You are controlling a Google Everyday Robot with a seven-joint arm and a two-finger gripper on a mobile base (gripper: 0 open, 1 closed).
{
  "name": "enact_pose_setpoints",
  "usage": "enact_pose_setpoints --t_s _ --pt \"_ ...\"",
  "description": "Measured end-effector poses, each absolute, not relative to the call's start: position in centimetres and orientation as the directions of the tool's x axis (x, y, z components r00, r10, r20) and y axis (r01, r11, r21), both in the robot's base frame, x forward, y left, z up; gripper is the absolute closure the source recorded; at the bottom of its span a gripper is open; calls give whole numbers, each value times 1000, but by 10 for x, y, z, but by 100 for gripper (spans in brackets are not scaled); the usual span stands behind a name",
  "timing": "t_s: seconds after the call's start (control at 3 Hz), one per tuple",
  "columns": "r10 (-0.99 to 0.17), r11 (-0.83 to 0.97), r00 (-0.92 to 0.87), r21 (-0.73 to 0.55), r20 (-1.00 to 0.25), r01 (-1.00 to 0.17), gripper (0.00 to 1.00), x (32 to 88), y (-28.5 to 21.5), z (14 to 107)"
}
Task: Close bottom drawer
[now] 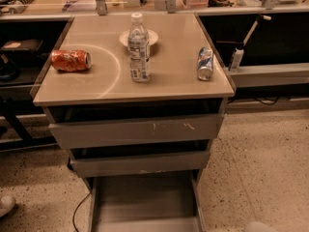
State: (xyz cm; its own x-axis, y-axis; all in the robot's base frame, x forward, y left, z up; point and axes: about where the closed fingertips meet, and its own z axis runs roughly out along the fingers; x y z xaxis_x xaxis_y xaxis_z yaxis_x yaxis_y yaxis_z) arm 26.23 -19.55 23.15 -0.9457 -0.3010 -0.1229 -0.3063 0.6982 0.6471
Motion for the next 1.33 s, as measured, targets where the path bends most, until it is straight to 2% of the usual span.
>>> enact_pose_setpoints --t_s 0.33,1.33 --pt "-301 698 -946 647 -123 -306 100 262 -195 231" --pt "-153 688 -962 674 -227 -268 100 321 -153 218"
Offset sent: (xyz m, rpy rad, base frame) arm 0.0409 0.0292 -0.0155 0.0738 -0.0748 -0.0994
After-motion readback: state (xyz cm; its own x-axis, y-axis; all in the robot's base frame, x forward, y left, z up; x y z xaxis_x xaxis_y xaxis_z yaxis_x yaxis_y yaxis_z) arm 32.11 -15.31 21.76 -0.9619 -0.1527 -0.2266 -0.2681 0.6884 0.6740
